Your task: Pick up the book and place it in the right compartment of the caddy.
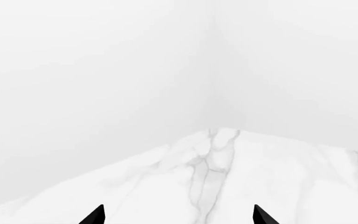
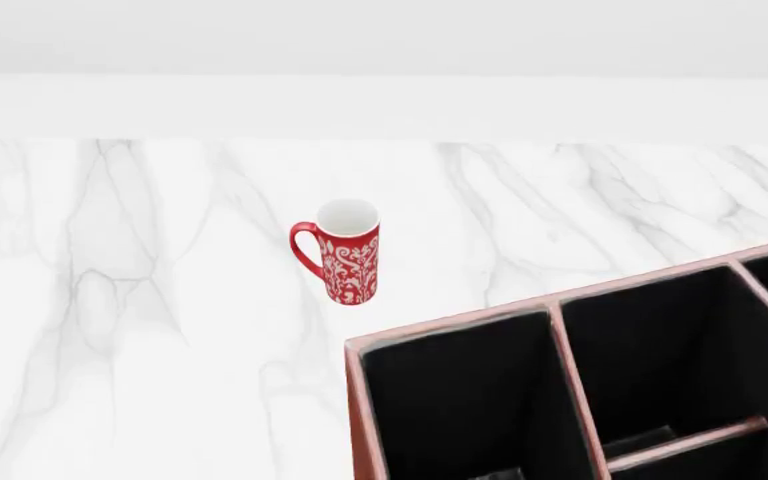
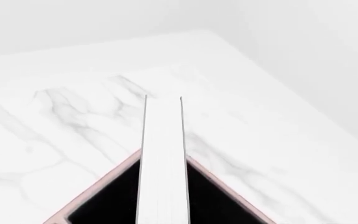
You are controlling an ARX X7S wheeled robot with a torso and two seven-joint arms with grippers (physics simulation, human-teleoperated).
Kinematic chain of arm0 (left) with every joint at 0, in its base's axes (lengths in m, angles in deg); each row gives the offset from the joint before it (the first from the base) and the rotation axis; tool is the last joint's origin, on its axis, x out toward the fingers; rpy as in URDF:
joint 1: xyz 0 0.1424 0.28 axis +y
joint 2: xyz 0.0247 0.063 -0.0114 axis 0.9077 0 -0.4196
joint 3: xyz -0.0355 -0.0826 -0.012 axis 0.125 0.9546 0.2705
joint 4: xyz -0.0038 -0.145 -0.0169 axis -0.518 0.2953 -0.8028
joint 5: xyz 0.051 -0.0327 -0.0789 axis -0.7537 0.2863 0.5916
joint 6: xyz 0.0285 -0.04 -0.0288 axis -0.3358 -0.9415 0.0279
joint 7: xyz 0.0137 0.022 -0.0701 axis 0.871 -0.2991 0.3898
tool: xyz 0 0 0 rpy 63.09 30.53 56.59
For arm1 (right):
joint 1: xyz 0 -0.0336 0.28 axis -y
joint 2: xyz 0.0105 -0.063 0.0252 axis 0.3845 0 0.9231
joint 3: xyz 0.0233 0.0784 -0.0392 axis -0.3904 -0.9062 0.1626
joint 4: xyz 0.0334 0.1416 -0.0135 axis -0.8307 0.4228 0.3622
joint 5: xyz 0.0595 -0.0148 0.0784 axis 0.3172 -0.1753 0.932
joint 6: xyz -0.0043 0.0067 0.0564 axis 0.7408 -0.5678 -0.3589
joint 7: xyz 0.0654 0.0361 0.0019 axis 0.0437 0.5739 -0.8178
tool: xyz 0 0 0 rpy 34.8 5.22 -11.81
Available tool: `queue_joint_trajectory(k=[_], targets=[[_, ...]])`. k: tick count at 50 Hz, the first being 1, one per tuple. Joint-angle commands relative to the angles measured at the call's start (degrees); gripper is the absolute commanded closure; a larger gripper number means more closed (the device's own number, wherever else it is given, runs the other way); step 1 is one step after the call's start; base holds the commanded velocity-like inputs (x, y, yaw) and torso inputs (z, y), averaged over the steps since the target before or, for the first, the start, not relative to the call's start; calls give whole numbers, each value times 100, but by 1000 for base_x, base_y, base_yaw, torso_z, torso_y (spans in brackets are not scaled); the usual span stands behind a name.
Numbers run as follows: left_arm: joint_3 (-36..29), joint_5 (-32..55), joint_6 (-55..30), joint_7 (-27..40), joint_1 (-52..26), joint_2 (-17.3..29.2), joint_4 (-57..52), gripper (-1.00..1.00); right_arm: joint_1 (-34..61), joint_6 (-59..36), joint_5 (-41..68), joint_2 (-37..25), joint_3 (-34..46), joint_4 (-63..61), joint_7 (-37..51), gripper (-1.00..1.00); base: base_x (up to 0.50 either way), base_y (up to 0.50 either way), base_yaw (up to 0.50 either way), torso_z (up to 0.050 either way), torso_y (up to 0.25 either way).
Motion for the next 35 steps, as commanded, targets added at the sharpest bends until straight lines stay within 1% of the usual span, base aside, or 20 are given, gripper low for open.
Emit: queue_joint_trajectory(k=[1, 14, 35], targets=[[15, 11, -26, 13, 26, 14, -54, -100, 15, 233, -514, 43, 49, 258, -174, 100, 0, 0, 0, 0, 0], [-49, -28, -115, 39, -20, 56, -105, -100, 2, 441, -738, 46, 147, 444, -322, 100, 0, 0, 0, 0, 2], [-122, -49, -100, 16, -52, 69, -80, -100, -491, 888, -877, 159, 244, 692, -754, 100, 0, 0, 0, 0, 1]])
